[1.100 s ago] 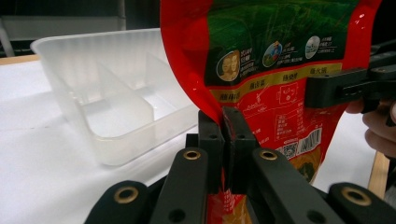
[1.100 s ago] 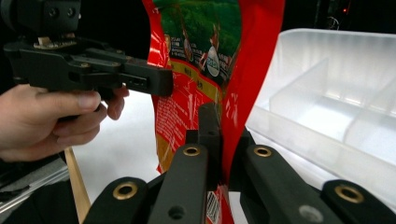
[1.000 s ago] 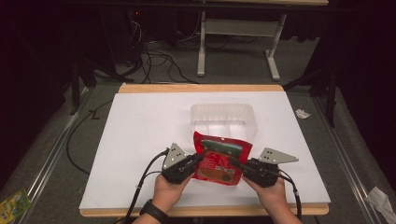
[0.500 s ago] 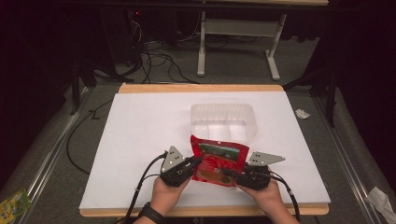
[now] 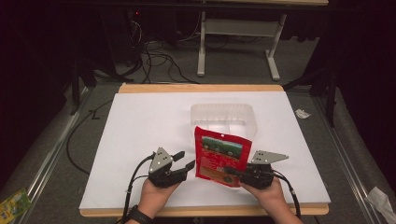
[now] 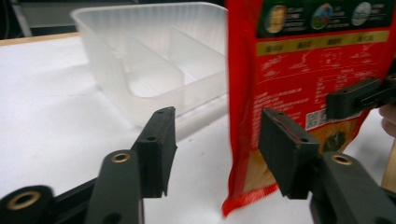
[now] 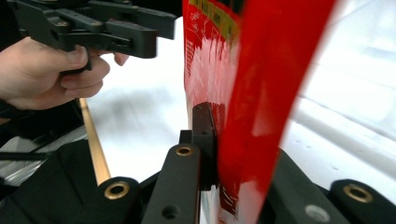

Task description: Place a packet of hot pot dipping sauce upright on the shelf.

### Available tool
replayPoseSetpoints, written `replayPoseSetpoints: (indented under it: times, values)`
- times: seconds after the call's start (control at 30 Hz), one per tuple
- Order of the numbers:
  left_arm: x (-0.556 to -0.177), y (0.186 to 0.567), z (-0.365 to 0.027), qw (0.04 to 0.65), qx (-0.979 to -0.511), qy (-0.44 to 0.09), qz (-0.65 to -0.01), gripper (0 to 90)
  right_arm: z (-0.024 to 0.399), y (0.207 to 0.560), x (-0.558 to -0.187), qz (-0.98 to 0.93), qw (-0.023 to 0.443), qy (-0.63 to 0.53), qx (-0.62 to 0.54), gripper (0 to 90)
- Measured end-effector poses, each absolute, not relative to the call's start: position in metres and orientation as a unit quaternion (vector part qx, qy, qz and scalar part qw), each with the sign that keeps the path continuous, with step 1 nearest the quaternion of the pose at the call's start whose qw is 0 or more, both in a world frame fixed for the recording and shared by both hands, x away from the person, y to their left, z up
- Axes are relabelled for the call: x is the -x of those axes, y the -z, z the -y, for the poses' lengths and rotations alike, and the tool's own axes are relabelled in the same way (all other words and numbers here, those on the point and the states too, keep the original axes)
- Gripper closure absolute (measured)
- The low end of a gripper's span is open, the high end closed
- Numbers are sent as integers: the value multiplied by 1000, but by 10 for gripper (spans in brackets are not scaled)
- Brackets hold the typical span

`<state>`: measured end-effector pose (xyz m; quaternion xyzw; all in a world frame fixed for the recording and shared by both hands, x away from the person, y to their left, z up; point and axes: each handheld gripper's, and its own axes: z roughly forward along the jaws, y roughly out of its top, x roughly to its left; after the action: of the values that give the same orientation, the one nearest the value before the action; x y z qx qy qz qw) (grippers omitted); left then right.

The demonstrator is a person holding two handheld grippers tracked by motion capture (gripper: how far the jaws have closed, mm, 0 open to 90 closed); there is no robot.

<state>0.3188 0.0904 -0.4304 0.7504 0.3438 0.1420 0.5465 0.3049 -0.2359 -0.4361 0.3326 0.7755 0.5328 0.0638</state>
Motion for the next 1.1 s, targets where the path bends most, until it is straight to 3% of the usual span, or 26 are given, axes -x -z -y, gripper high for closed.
replayPoseSetpoints:
  times: [0.47,0.63,1.1]
  values:
    - [-316,436,-120,500,-769,-191,-349,394,263,421,-301,-747,115,-549,-358,863]
    - [-310,442,-135,473,-779,-207,-356,312,276,414,-299,-736,132,-553,-368,862]
    - [-305,444,-149,472,-779,-210,-355,301,320,404,-297,-700,191,-550,-414,862]
